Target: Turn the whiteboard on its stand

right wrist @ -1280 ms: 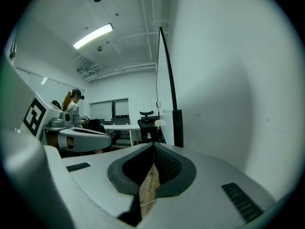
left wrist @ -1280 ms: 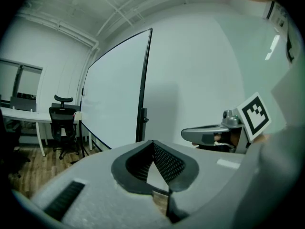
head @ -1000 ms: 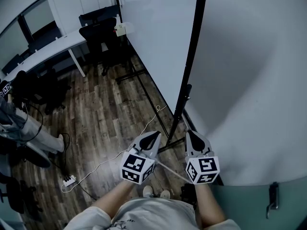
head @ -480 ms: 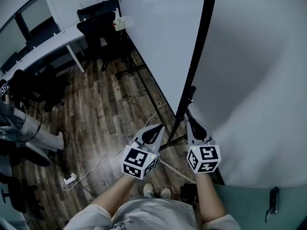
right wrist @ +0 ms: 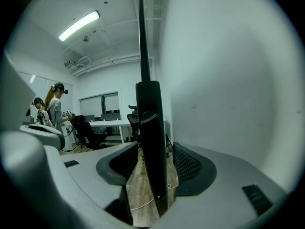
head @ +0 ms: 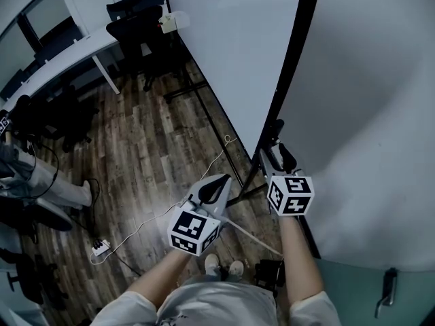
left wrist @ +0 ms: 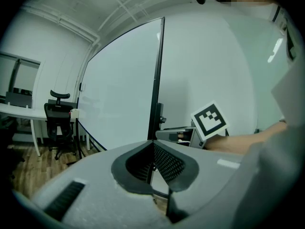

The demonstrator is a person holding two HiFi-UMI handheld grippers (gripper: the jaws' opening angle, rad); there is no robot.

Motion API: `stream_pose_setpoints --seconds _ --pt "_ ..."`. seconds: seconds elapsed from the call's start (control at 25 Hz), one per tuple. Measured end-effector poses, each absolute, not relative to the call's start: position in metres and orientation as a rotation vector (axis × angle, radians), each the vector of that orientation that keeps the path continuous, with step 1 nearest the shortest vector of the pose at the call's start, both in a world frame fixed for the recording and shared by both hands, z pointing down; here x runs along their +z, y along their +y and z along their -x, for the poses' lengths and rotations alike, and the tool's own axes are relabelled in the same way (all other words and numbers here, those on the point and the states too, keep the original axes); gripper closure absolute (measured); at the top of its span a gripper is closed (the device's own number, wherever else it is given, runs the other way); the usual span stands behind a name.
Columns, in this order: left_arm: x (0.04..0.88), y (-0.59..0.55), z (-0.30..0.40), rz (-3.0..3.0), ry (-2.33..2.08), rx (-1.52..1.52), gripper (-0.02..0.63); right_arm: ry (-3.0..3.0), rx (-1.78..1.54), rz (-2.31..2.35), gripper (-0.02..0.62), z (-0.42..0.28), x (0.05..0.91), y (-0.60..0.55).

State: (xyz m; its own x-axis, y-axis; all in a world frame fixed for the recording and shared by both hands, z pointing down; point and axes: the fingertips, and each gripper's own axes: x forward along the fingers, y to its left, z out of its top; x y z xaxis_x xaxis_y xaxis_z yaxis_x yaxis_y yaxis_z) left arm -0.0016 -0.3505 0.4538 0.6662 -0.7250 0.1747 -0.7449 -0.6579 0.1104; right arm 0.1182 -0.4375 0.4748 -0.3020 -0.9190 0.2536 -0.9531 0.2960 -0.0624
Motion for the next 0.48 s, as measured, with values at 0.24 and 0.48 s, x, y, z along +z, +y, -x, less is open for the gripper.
stream_pose_setpoints --seconds 0.24,0.48 --pt "0.462 -0.35 0.012 -2.677 -1.221 0.201 0.595 -2.403 0.295 -1.709 0.391 -0.111 0.478 -0.461" --pt "0.468 -0.35 0.018 -2.661 -1.232 0.219 0.595 -2.39 0.312 -1.721 0.391 -0.105 0.482 -0.478"
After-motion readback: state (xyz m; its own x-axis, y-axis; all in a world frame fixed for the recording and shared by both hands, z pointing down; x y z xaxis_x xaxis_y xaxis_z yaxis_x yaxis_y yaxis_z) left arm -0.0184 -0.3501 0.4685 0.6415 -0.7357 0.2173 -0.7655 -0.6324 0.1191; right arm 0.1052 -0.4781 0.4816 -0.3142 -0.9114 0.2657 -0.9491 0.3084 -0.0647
